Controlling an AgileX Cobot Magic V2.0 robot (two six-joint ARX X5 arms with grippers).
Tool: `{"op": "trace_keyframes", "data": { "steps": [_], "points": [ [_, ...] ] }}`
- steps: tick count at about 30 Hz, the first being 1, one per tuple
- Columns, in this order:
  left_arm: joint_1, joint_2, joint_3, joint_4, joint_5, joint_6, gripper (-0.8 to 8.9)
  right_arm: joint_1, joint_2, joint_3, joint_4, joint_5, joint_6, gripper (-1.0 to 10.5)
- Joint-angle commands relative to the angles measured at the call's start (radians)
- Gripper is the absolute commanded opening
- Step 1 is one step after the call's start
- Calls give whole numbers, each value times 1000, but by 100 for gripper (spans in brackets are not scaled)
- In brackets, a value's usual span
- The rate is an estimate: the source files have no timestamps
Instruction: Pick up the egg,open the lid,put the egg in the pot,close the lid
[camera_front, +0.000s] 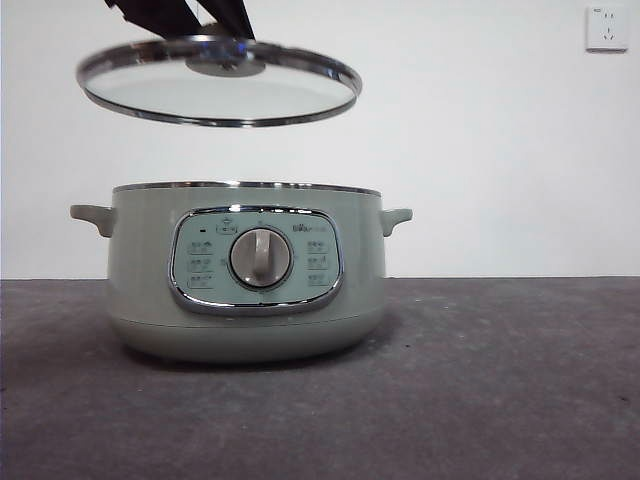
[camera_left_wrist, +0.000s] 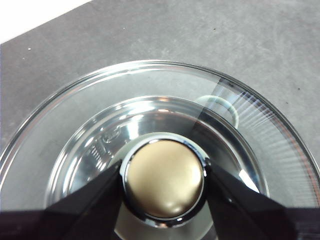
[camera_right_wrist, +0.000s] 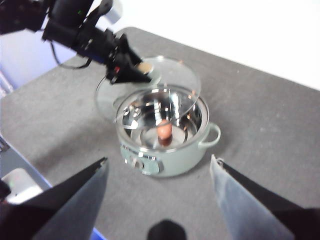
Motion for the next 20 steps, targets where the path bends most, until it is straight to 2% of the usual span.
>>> {"op": "trace_keyframes", "data": {
  "steps": [1,10,17,20],
  "points": [
    [-4,25,7,57,8,12,-8,1,-44,-87,-25,8,34,344],
    [-5,123,7,87,8,31,-8,1,-150,-298,-25,41,63,345],
    [-5,176,7,103,7,31,-8,1,-161,-324,-24,47,63,345],
    [-8,191,7,105,8,30,-8,1,-161,-324,-25,92,62,345]
  ]
}}
